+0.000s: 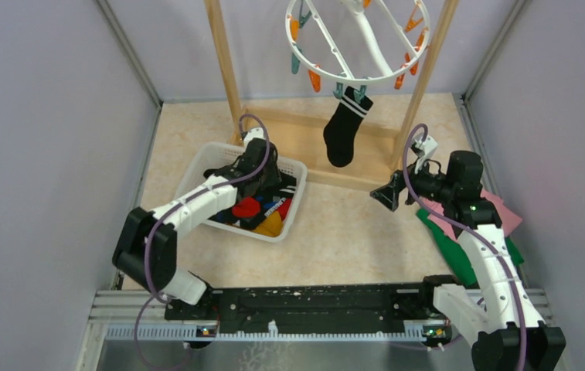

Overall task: Clip the socks to the hanger
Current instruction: Pick up the sock from the bin.

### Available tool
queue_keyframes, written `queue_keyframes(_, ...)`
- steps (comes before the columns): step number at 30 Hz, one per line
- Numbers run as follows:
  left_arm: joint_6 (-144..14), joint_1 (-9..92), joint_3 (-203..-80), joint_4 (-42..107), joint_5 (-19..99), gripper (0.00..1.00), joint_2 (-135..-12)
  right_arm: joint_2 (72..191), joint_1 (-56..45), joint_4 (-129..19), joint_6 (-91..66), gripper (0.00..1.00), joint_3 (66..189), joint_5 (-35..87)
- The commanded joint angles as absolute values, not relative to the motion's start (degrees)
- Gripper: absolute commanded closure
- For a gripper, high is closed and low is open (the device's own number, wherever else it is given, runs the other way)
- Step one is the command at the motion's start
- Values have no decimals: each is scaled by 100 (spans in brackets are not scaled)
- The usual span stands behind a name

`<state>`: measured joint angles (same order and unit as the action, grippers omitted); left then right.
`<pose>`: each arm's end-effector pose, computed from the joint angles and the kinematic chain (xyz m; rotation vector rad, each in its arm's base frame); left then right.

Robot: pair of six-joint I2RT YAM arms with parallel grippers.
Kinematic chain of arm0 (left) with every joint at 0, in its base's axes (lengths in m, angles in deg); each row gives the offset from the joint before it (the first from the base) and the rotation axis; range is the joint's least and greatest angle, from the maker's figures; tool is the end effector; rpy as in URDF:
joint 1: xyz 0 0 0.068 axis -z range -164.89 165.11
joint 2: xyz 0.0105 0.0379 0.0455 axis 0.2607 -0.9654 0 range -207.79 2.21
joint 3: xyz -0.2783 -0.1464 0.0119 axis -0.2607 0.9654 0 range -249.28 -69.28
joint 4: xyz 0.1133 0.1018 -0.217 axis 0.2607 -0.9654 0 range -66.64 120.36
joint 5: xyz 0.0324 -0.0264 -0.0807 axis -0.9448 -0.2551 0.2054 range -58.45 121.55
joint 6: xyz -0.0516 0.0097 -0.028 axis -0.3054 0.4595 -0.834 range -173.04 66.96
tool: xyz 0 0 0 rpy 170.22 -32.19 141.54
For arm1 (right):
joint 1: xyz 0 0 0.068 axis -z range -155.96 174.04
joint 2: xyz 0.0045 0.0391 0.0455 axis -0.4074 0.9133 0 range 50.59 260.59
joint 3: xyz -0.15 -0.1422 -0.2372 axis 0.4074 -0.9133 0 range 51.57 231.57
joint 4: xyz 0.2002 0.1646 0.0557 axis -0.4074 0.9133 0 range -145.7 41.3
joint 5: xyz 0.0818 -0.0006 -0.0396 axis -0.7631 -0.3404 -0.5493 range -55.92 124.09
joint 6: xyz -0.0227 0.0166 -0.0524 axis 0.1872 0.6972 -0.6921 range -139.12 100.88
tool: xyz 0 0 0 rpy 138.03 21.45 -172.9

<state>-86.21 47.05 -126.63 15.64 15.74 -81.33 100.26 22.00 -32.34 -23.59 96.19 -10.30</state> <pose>0.2802 -0.1608 0.2867 -0.1679 2.2629 -0.2914 0.1659 0.0364 0.3354 -0.5812 1.9098 0.7667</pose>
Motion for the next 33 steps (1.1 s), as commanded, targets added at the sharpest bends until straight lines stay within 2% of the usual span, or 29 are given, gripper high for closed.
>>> queue_keyframes(1, -9845, 4636, -13291, 1416, 923, 51, -8877, 10024, 2255, -3531, -2406, 2, 9595, -1170)
queue_keyframes(5, -10049, 4558, -13609, 1549, 1088, 38, -9419, 9999, 2255, -3647, -2364, 2, 9490, -1200)
queue_keyframes(9, -10270, 4459, -13660, 1824, 1119, 37, -9742, 10076, 2255, -3771, -2314, 2, 9436, -1258)
queue_keyframes(13, -10468, 4403, -13904, 1462, 1000, 51, -10089, 10163, 2259, -3769, -2315, 2, 9508, -1283)
queue_keyframes(14, -10479, 4396, -13914, 1434, 973, 59, -10107, 10163, 2256, -3756, -2321, 2, 9526, -1291)
queue_keyframes(16, -10433, 4392, -13864, 1497, 957, 85, -9997, 10153, 2255, -3734, -2321, 2, 9542, -1309)
queue_keyframes(17, -10343, 4394, -13832, 1538, 965, 92, -9858, 10146, 2257, -3725, -2324, 2, 9543, -1318)
queue_keyframes(19, -10122, 4389, -13771, 1620, 1032, 100, -9466, 10135, 2259, -3724, -2325, 2, 9527, -1339)
queue_keyframes(26, -8578, 4387, -13287, 2016, 1818, 100, -7911, 9972, 2261, -3836, -2352, 2, 9473, -1602)
queue_keyframes(33, -7724, 4381, -12552, 2346, 2876, 100, -6488, 9792, 2242, -3910, -2897, 2, 9516, -2804)
